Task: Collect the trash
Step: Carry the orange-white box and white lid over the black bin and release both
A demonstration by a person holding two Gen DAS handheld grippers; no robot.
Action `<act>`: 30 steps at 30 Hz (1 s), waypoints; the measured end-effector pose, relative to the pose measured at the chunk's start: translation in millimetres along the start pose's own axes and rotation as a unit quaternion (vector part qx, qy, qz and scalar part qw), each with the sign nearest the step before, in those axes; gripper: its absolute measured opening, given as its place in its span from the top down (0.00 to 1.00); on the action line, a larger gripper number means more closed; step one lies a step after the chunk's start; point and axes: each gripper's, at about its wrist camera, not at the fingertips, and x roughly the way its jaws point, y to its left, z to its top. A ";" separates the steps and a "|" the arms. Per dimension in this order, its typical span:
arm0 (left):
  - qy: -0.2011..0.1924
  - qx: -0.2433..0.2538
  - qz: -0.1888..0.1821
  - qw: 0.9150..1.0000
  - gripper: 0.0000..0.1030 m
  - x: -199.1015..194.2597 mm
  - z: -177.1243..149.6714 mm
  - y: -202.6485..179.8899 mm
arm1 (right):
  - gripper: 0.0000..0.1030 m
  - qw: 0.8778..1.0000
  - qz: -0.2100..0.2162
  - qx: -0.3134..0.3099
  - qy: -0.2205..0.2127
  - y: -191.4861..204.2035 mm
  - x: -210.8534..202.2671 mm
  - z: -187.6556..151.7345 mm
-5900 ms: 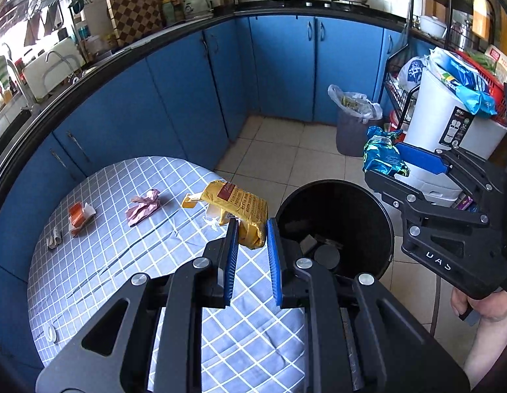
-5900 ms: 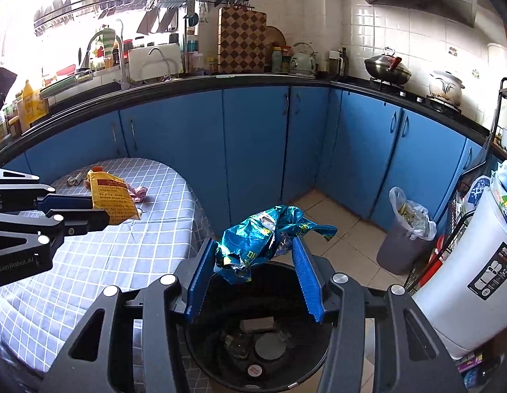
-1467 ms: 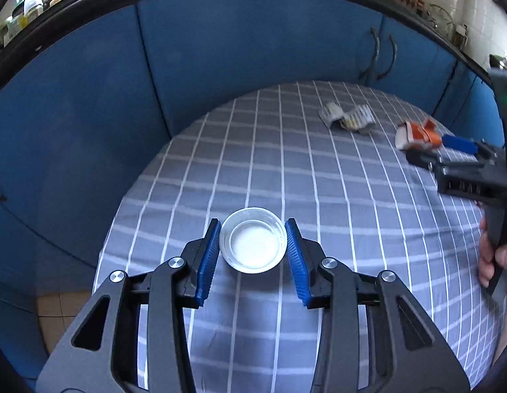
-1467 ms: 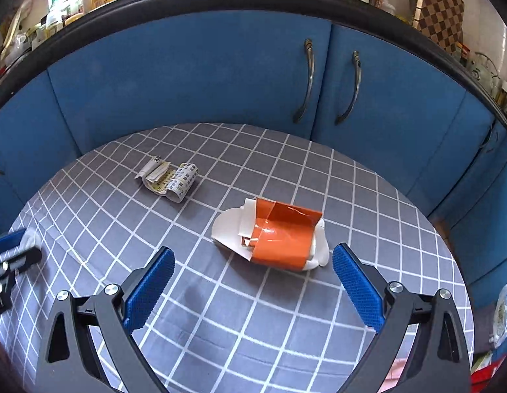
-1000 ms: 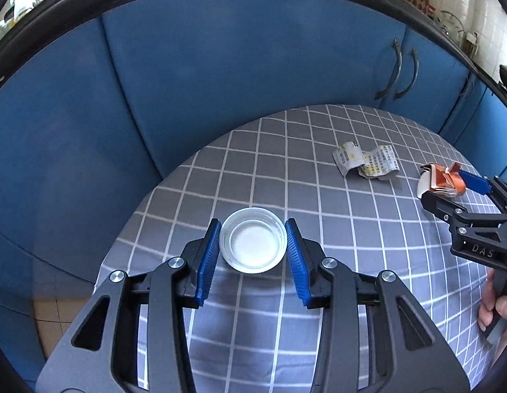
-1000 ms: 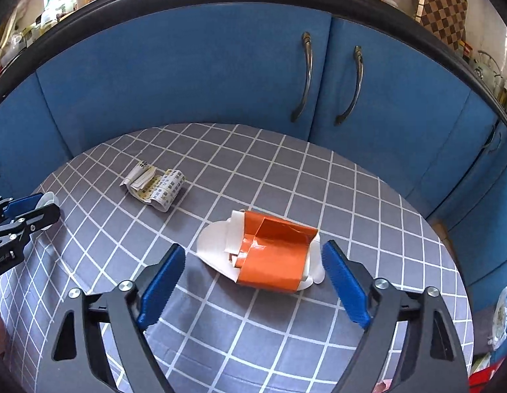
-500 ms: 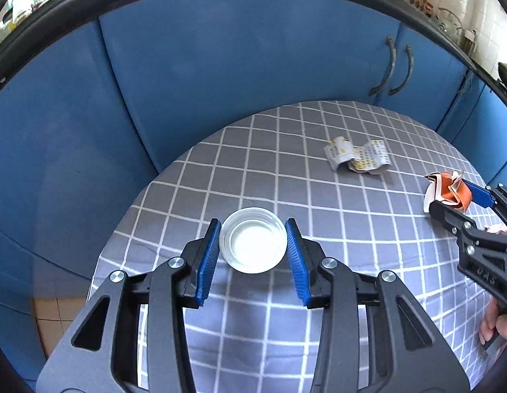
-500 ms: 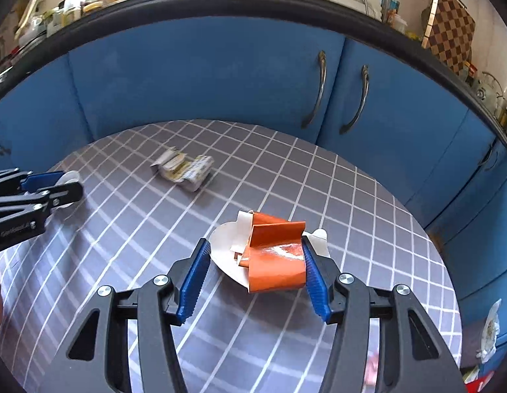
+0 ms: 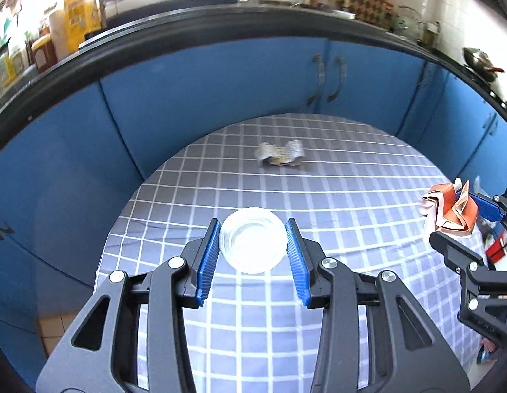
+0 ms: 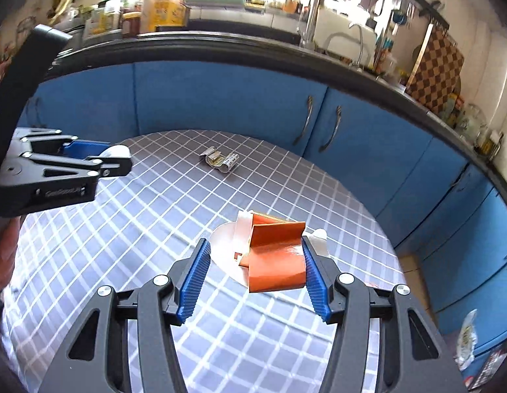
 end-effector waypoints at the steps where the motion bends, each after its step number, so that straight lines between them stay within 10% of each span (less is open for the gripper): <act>1: -0.005 0.007 -0.003 1.000 0.60 -7.6 -1.5 -6.9 | 0.48 1.000 -0.004 -0.005 -0.004 -0.3 -9.6 -2.7; 30: -0.062 0.202 -0.085 0.974 0.60 -113.1 -37.1 -208.5 | 0.48 0.989 -0.139 -0.053 -0.019 -69.5 -177.9 -103.9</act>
